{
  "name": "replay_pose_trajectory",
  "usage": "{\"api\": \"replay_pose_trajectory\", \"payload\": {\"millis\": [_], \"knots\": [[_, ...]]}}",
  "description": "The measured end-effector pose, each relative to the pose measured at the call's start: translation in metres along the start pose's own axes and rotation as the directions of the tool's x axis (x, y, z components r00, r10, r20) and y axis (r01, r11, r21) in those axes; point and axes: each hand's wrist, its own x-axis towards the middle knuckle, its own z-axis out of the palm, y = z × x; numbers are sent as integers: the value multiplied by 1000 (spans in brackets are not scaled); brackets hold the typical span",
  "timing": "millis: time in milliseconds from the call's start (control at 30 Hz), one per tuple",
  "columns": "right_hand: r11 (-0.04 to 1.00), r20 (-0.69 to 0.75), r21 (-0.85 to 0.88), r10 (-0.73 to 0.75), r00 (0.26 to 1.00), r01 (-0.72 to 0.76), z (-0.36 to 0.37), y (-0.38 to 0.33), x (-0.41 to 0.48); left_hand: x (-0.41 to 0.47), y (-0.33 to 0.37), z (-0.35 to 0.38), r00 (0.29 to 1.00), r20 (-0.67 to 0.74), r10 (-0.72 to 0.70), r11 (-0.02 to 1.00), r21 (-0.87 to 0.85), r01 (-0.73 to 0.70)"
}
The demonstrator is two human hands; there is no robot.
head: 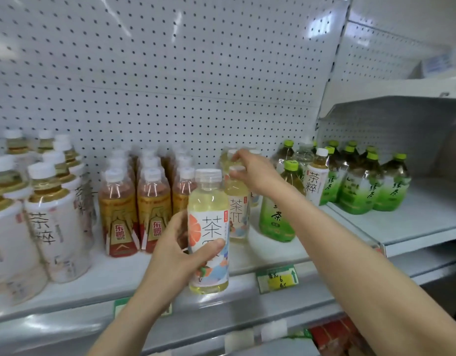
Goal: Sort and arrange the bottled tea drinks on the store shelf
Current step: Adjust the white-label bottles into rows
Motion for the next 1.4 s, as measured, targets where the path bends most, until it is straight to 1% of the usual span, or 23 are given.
{"api": "replay_pose_trajectory", "payload": {"millis": [100,200,300,367,400,433,500,533,567,600,633,667,700,733,800,833,967,1100,1167,1233,1300,1333,1400], "knots": [[997,56,-74,-20,998,24,4,4,28,15,-5,3,1000,13,-11,1000,23,10],[984,81,-180,7,997,7,8,16,49,26,-10,6,999,41,-5,999,34,4],[972,83,-233,5,997,14,9,24,61,34,-16,12,1000,30,2,1000,31,-3],[953,79,-299,-32,996,54,11,27,63,38,-20,17,1000,19,14,999,36,-15],[939,52,-334,-71,996,85,12,29,60,41,-22,20,1000,11,15,999,41,-15],[926,-14,-361,-123,992,110,11,32,54,43,-24,23,1000,1,10,999,44,-10],[900,-233,-421,-224,946,109,7,45,33,49,-28,31,1000,-19,5,999,45,-4],[896,-331,-439,-228,916,64,4,53,20,53,-29,35,1000,-28,3,999,43,-2],[899,-398,-437,-192,897,-2,2,63,8,55,-31,40,999,-33,-3,999,41,4],[906,-424,-417,-128,896,-68,0,73,-2,59,-33,45,999,-37,-9,999,38,10],[920,-419,-375,-56,906,-117,0,84,-10,61,-36,50,999,-42,-13,999,33,15],[944,-404,-304,-4,915,-130,1,93,-16,64,-40,55,999,-49,-17,999,27,18],[969,-393,-220,14,919,-109,3,100,-20,67,-44,61,998,-61,-21,1000,22,23],[987,-383,-150,1,924,-63,3,104,-22,70,-47,67,997,-75,-25,999,20,27],[997,-361,-76,-55,931,29,0,112,-22,76,-54,78,995,-96,-28,999,33,31],[997,-349,-57,-69,934,53,-2,116,-22,78,-58,83,995,-97,-27,998,46,32],[999,-339,-36,-45,940,34,-18,137,-25,83,-73,98,994,-101,-34,997,59,40],[998,-345,-41,39,938,-57,-45,177,-31,95,-75,121,996,-77,-40,998,36,43],[985,-367,-77,114,923,-153,-58,199,-34,104,-78,135,997,-58,-41,998,44,43],[948,-400,-132,217,890,-290,-68,218,-36,113,-81,150,998,-48,-32,997,64,35],[915,-438,-82,322,839,-394,-72,233,-38,122,-84,163,999,-50,-20,996,82,24],[910,-466,-41,348,814,-413,-72,240,-37,127,-85,168,998,-54,-16,996,86,21],[930,-523,19,322,789,-367,-69,256,-35,135,-86,177,998,-63,-19,996,88,24]]}}
